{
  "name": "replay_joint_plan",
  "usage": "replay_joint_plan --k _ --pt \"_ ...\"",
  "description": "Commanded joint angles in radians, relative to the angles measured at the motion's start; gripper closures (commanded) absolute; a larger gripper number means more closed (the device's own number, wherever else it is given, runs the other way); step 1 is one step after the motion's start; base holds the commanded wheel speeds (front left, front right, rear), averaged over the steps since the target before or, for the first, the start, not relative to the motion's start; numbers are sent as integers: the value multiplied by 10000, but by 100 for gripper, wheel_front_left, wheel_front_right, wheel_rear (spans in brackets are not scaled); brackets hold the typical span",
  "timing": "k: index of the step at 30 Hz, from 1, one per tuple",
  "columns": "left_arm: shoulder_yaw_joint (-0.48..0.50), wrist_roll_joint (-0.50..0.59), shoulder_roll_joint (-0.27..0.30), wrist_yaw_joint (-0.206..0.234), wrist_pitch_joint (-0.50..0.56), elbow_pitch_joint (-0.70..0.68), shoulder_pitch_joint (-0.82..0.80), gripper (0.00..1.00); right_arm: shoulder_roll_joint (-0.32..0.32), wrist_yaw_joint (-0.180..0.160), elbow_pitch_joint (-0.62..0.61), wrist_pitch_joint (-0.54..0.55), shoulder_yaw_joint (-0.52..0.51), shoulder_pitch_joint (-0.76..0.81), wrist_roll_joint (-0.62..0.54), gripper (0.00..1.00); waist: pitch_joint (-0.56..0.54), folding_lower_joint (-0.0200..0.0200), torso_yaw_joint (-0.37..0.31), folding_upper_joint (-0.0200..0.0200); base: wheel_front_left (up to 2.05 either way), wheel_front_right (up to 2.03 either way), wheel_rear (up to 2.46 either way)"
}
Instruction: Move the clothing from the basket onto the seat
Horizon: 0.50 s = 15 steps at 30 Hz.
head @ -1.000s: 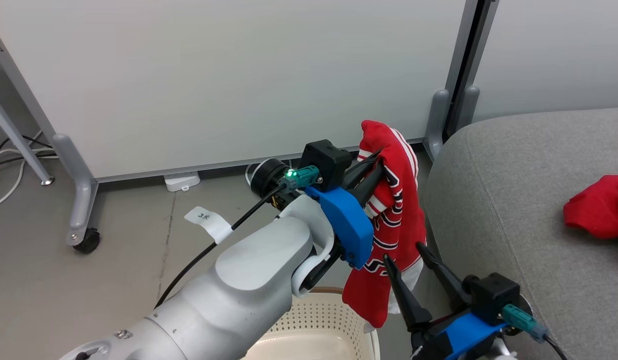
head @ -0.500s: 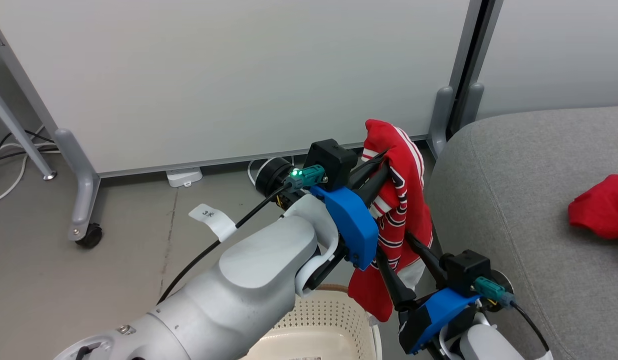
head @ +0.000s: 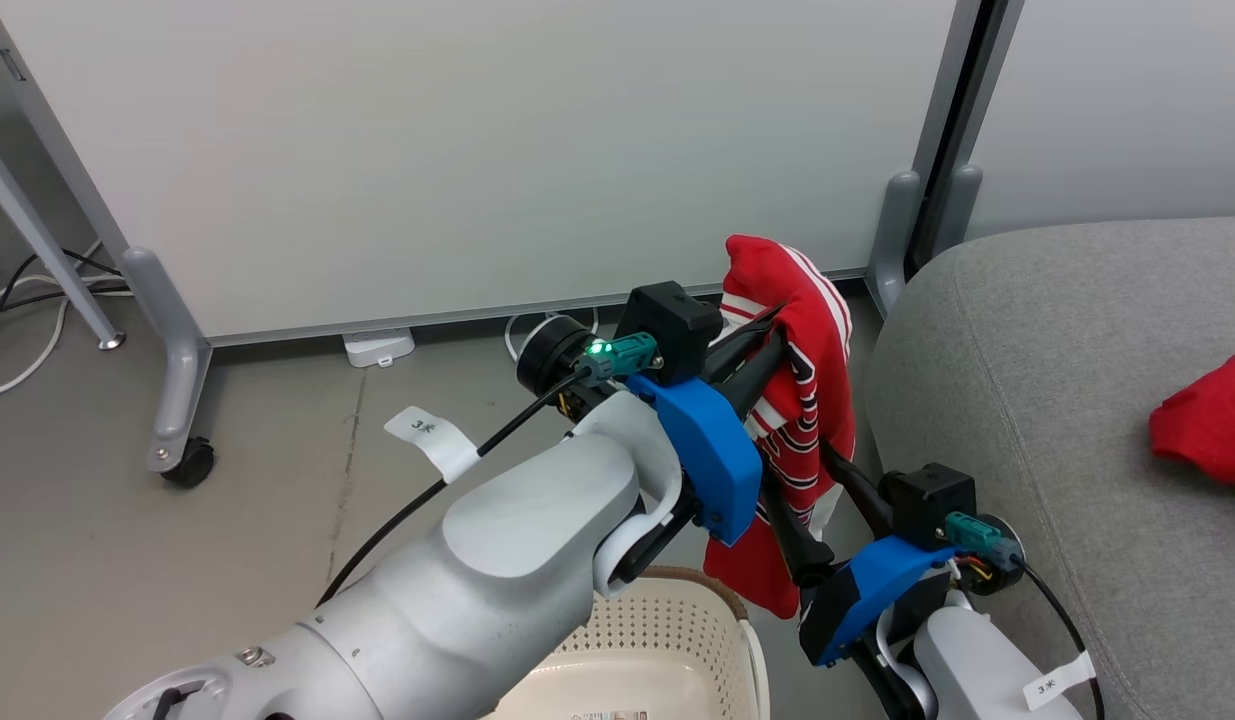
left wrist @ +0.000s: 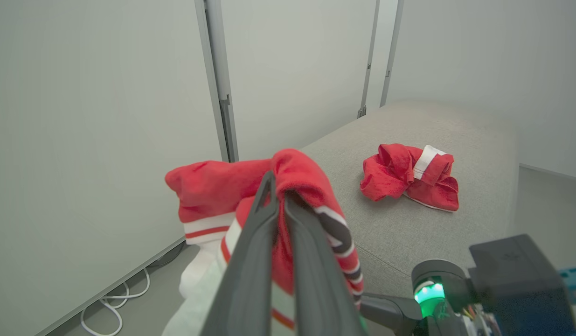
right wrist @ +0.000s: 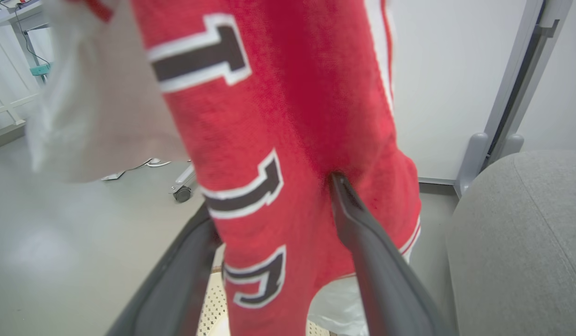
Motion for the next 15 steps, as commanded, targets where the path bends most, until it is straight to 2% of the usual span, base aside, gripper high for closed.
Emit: replay_joint_plan --k 1,2,3,5,6,15 --pt "0 -40 -3 25 -15 4 -130 100 -2 5 125 -70 30 -197 52 0 0 -1 1 0 0 0 0" --pt "-11 -45 -3 29 -17 12 -130 100 -2 5 223 -80 45 -249 115 0 -1 -1 -2 0 0 0 0" --pt "-19 -51 -3 33 -14 21 -128 100 -2 5 290 -91 59 -294 164 18 -3 -1 -7 0 0 0 0" --pt "-38 -59 -4 39 -16 33 -125 100 -2 5 392 -98 115 -366 287 95 -7 -1 -27 0 0 0 0" --pt "-44 -58 -3 42 -20 46 -127 100 -2 5 421 -101 148 -395 338 100 -10 -1 -42 0 0 0 0" --pt "-84 -87 -3 63 -91 140 -148 100 -2 5 204 -119 360 -273 553 100 -46 -1 -213 0 0 0 0"
